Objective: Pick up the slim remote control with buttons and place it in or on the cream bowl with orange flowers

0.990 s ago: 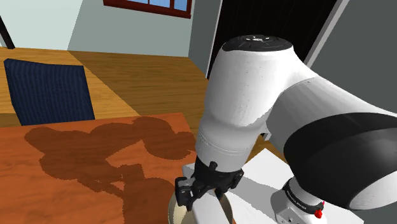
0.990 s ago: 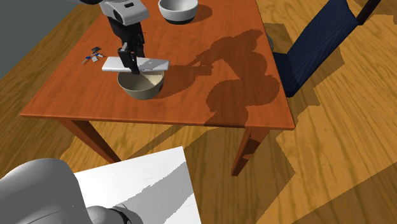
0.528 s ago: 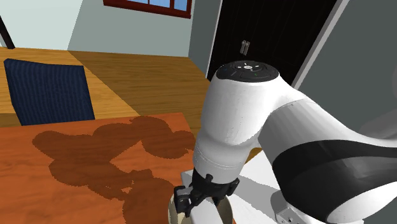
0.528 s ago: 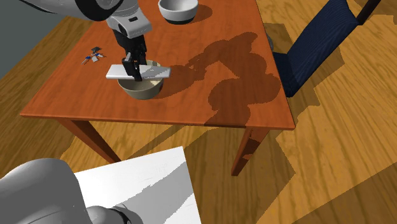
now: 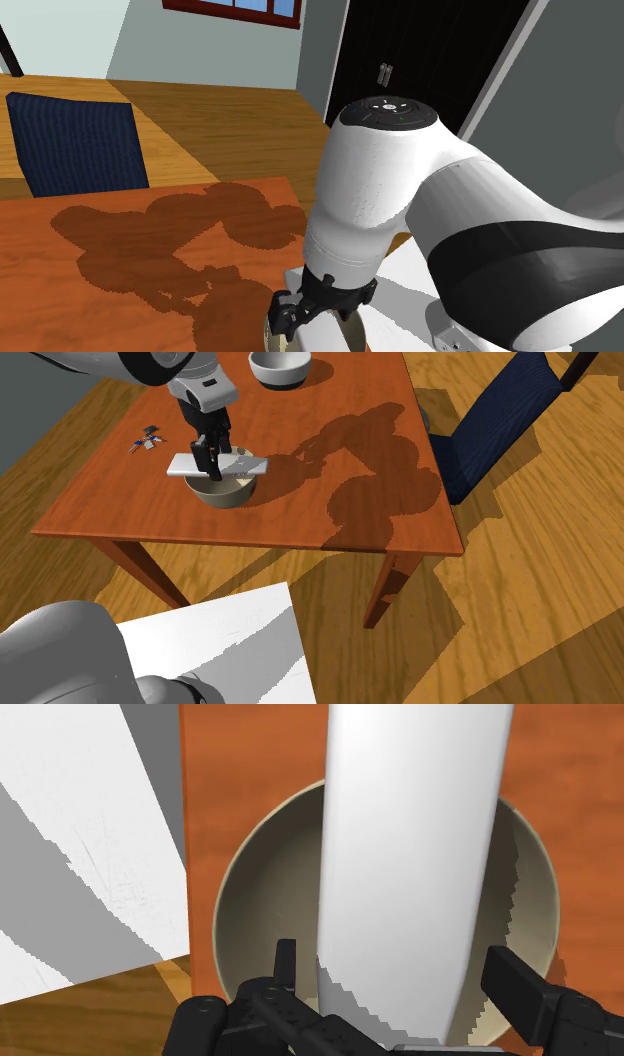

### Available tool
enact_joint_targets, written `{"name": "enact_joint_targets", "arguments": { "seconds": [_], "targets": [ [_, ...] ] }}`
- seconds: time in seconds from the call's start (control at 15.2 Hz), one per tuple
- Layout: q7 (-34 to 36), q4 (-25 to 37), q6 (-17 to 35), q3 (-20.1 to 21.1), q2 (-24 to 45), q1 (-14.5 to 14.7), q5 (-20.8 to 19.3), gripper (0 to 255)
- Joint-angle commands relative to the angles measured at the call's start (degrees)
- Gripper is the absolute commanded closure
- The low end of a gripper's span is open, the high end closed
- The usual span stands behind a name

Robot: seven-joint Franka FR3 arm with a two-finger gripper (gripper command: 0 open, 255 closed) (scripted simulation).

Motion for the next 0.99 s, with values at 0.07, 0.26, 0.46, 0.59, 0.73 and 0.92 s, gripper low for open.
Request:
{"name": "enact_joint_targets", "arguments": {
  "seconds": [0.07, 0.26, 0.46, 0.59, 0.73, 0.92],
  "targets": [
    [0.0, -0.01, 0.01, 0.01, 0.02, 0.0, 0.0, 0],
    [-0.32, 2.74, -4.19, -1.41, -1.52, 0.24, 0.05, 0],
    [-0.47, 5.41, -7.81, -2.56, -2.51, 0.31, -0.1, 0],
    [-0.47, 5.41, -7.81, -2.56, -2.51, 0.31, -0.1, 0],
    [-0.46, 5.41, -7.81, -2.56, -2.51, 0.31, -0.1, 0],
    [-0.46, 5.41, -7.81, -2.56, -2.51, 0.31, -0.1, 0]
  ]
}}
